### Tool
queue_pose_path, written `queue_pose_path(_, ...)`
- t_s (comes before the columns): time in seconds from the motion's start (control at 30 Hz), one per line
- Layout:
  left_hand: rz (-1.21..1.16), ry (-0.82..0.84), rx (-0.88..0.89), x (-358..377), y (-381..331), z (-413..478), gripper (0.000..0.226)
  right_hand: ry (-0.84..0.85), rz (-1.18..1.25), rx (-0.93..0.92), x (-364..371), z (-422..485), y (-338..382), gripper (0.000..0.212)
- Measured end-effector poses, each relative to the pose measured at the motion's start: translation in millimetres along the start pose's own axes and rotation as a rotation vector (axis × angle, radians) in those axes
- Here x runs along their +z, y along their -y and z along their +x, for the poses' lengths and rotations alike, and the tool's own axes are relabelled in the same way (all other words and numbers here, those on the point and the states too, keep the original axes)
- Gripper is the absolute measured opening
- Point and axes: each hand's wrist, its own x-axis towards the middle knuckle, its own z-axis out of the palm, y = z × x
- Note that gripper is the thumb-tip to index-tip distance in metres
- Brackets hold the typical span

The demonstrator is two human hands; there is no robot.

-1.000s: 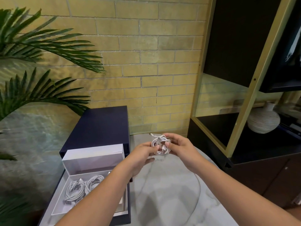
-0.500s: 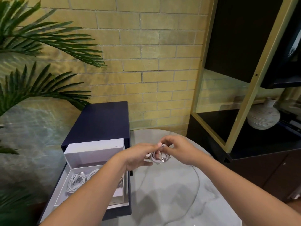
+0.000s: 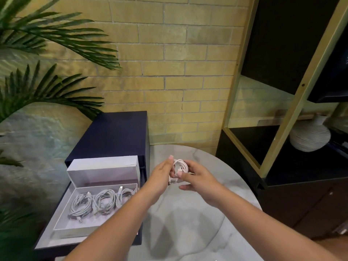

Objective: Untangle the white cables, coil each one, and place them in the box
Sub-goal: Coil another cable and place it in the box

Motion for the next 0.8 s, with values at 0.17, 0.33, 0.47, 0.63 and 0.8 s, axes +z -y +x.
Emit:
queue_pose_path(0.17,0.024,0.103,-0.051,-2.5,6.0,3.9,0.027,-0.079,-0.281,-0.022,-21.5,16.3,-3.6,0.015)
queue_pose_path(0.33,0.301,0.210,0.020,-28.4,5.7,-3.9,0.016,0.053,-0.530,-0.106,-21.1,26.5,0.8,0.022)
queue_pose_path(0.47,0.285,0.096,0.028,-47.5,9.6,-10.2,0.014,-0.080,-0.441,-0.188,6.3,29.7,-4.4,0.029)
queue_pose_path(0.63,0.072,-0.016,-0.105,-86.9,9.5,-16.6,0.019,0.024,-0.319,-0.137,55.5,24.8,-6.6,0.041)
queue_pose_path(0.8,0.057,-0.021,-0.224,-140.4,13.6,-35.2,0.012,0.088,-0.260,-0.158,114.5,24.6,-9.8,0.040)
